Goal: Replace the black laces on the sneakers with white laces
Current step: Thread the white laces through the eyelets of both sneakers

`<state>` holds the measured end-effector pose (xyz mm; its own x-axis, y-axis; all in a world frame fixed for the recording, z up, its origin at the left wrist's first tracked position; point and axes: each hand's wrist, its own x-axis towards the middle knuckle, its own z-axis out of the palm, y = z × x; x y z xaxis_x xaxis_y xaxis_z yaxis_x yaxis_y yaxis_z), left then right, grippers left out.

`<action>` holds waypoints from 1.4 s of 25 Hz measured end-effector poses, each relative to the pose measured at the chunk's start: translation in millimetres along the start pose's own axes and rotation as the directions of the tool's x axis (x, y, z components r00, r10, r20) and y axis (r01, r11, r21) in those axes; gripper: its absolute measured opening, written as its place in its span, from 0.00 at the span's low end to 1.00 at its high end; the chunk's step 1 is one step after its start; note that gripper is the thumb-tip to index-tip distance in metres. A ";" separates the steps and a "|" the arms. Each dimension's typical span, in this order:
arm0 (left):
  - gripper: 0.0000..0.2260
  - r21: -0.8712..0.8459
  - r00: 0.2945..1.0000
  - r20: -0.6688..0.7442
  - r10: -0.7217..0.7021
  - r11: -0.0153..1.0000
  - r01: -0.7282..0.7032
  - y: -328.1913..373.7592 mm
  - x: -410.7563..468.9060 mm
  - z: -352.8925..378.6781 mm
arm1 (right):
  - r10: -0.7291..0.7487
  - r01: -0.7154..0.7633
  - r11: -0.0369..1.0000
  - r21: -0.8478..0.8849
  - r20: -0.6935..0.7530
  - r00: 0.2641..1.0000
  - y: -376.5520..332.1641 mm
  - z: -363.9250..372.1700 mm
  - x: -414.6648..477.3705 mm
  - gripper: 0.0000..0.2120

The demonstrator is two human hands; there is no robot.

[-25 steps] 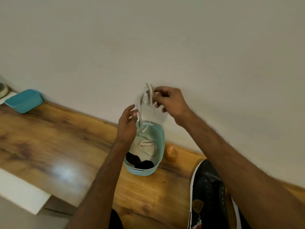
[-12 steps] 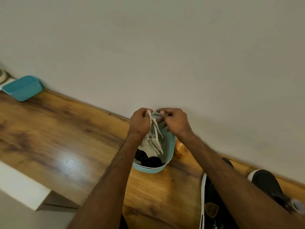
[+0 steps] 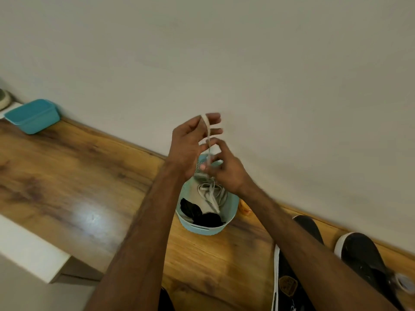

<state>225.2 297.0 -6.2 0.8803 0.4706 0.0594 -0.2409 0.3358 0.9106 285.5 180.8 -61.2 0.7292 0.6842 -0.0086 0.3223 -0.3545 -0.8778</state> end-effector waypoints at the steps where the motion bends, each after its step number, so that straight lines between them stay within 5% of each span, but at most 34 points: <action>1: 0.11 -0.077 0.997 0.068 0.020 0.997 -0.015 9.4 -1.8 4.2 | -0.003 0.003 1.000 0.025 -0.008 1.000 -4.4 -0.5 3.1 0.13; 3: 0.11 -0.143 0.986 0.142 0.088 0.987 -0.068 22.2 -4.5 12.4 | 0.000 -0.001 0.998 0.064 0.017 1.000 -19.9 -4.9 7.4 0.04; 6: 0.11 -0.118 0.987 0.042 0.154 0.982 -0.148 27.1 -6.8 5.3 | 0.005 0.026 0.968 0.251 -0.122 0.992 -56.0 -25.1 14.7 0.12; 11: 0.19 0.174 0.979 -0.125 0.159 0.975 -0.136 8.1 -12.9 -13.2 | -0.044 0.189 0.845 0.500 -0.287 0.957 -159.5 -97.8 8.8 0.19; 14: 0.20 0.367 0.988 -0.043 0.150 0.922 -0.124 -2.0 -18.9 5.1 | -0.142 0.283 0.666 0.690 -0.255 0.956 -218.5 -131.1 -6.1 0.20; 17: 0.26 0.652 0.982 0.149 0.113 0.736 -0.183 -15.4 -21.8 16.5 | -0.275 0.433 0.529 0.730 -0.335 0.901 -257.2 -149.3 -22.4 0.15; 19: 0.22 0.782 0.972 0.236 0.001 0.593 -0.191 -22.7 -24.5 21.4 | -0.332 0.522 0.433 0.735 -0.409 0.850 -268.6 -156.3 -32.1 0.12; 21: 0.11 0.826 0.970 0.231 -0.077 0.543 -0.153 -21.9 -26.1 25.9 | -0.346 0.557 0.398 0.729 -0.443 0.827 -268.1 -165.2 -34.7 0.11; 24: 0.10 0.895 0.990 0.141 0.029 0.423 -0.140 -11.2 -20.7 19.6 | -0.318 0.548 0.441 0.711 -0.447 0.836 -261.1 -181.3 -36.3 0.15; 27: 0.13 0.611 0.998 0.042 0.045 0.789 -0.061 14.3 -19.9 16.6 | -0.166 0.411 0.719 0.561 -0.435 0.885 -221.9 -153.7 -45.1 0.12; 29: 0.16 0.313 0.993 0.121 0.009 0.949 -0.047 35.9 -29.2 30.8 | -0.058 0.269 0.875 0.403 -0.464 0.884 -168.8 -115.4 -51.5 0.10; 32: 0.15 0.044 0.969 0.246 0.022 0.998 -0.034 52.9 -39.9 55.1 | 0.118 -0.013 0.899 0.437 -0.215 0.969 -120.3 -66.9 -70.0 0.17; 35: 0.11 0.073 0.933 0.359 -0.002 0.997 -0.026 52.3 -40.4 66.1 | 0.242 -0.160 0.884 0.439 -0.138 0.960 -112.1 -68.5 -81.5 0.24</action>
<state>204.1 241.6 66.1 0.9687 0.1461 0.2004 -0.2334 0.2630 0.9362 231.2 121.1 70.7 0.8618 0.4830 -0.1548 -0.0967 -0.1430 -0.9850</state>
